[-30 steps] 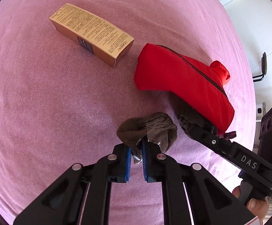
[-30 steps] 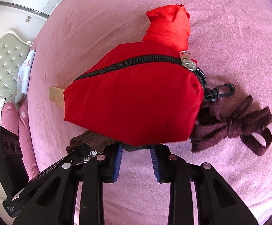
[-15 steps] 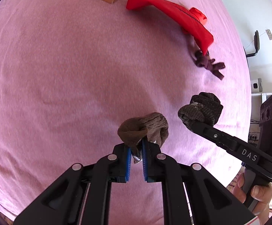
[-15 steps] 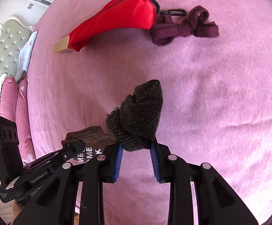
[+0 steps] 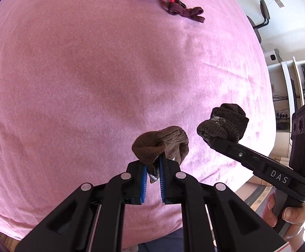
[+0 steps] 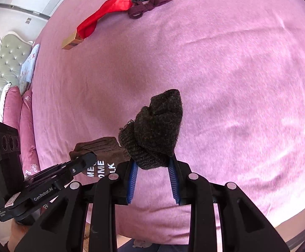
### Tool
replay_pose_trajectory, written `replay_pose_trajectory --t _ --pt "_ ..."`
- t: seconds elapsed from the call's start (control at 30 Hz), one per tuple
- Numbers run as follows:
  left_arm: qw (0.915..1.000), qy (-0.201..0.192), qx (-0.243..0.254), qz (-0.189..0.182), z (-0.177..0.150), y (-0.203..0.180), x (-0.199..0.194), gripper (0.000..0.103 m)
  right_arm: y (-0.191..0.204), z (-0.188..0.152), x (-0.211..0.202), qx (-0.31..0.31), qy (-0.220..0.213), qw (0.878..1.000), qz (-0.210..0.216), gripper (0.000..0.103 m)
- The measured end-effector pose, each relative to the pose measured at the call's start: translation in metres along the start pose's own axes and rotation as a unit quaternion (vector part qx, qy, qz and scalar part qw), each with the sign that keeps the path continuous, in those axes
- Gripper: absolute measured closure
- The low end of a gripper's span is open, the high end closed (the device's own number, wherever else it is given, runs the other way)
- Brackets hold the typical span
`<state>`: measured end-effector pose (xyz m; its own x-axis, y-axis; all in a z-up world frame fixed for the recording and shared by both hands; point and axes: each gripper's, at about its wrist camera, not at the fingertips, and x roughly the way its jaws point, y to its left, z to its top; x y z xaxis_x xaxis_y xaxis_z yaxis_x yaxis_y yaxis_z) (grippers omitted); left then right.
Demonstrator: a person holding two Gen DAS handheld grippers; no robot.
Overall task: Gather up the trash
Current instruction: 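Carry both socks over the yellow basin and open both tools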
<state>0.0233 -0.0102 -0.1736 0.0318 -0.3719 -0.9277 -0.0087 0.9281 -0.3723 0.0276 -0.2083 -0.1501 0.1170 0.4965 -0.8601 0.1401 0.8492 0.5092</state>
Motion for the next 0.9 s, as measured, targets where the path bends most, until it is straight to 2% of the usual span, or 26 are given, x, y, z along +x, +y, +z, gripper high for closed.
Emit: replay_pose_trajectory --t 0.27,0.43,0.7,0.9 --pt "0.9968 0.036 0.071 -0.003 -0.050 -0.057 0.016 0.093 -0.060 -0.068 -0.040 0.069 -0.034 0.997 -0.004 0.076" --pt "0.9907 0.061 0.122 -0.006 -0.072 -0.114 0.035 0.093 -0.108 -0.106 -0.070 0.108 -0.048 0.993 -0.014 0.076" --pt "0.9747 0.105 0.196 -0.018 -0.118 -0.211 0.071 0.093 -0.198 -0.168 -0.121 0.175 -0.067 0.982 -0.024 0.076" --pt "0.9567 0.142 0.253 -0.020 -0.163 -0.279 0.108 0.093 -0.262 -0.217 -0.146 0.229 -0.083 0.969 -0.028 0.076"
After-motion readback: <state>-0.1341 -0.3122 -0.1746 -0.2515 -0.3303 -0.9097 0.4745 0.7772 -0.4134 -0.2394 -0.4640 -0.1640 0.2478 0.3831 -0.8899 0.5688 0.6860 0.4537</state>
